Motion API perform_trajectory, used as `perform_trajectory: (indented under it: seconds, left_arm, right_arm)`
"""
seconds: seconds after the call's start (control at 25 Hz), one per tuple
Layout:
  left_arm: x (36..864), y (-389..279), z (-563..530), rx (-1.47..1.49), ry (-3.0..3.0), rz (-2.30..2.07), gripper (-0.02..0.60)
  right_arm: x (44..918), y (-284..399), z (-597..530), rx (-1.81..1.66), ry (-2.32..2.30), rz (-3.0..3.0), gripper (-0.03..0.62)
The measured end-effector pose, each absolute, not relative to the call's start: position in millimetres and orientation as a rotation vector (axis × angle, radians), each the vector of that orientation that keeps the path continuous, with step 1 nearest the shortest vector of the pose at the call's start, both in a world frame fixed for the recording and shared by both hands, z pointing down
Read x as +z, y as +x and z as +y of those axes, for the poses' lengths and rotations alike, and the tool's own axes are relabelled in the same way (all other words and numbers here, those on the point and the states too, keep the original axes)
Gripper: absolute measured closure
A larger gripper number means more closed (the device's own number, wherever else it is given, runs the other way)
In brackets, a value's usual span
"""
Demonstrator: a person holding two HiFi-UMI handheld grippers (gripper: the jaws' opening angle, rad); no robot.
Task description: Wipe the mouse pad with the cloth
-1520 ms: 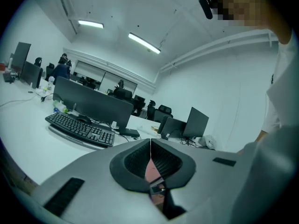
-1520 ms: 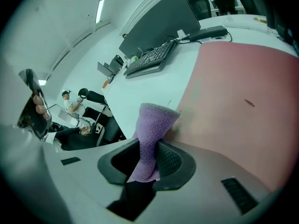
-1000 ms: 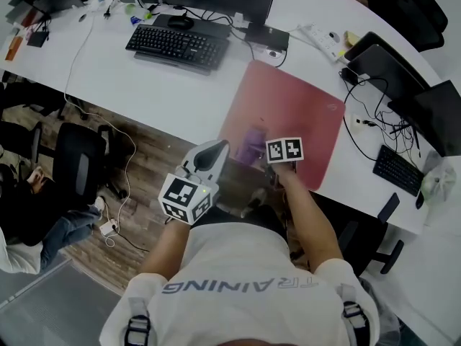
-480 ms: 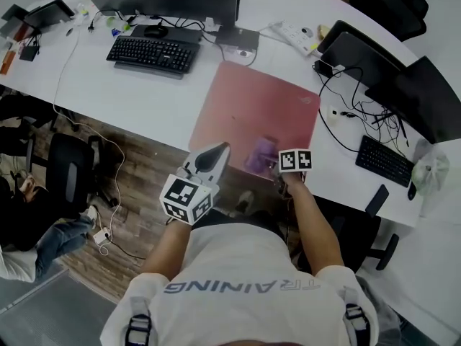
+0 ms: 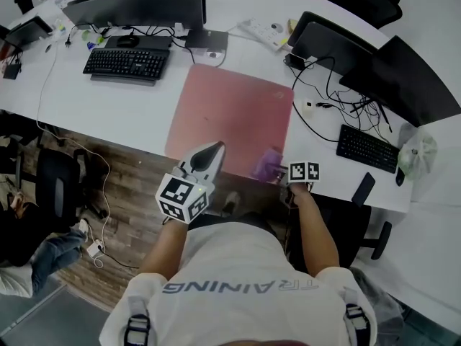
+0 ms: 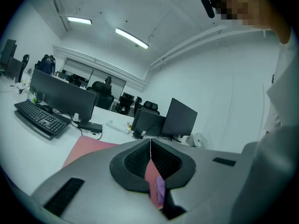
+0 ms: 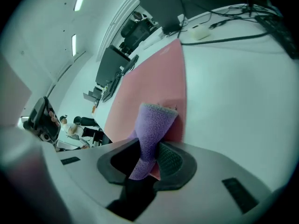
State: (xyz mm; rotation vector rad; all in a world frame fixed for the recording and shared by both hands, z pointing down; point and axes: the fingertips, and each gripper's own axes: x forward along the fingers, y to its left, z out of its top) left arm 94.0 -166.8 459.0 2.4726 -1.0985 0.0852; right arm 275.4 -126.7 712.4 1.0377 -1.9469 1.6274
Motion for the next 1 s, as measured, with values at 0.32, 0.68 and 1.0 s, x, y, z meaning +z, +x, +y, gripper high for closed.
perform_trajectory:
  seconds: [0.32, 0.68, 1.0]
  left_arm:
    - [451.4, 103.6, -165.5, 0.048, 2.477, -1.038, 0.549]
    - [438.0, 76.3, -188.3, 0.031, 2.49, -1.045, 0.549]
    - [390.6, 38.8, -207.7, -0.001, 2.607, -1.079, 0.549]
  right_arm:
    - [705.3, 332.6, -87.1, 1.495, 1.263, -1.867, 0.476]
    - [608.6, 315.6, -120.4, 1.105, 1.527, -2.01, 0.479]
    - [451.3, 275.1, -182.2, 0.719, 1.835, -2.318, 0.482]
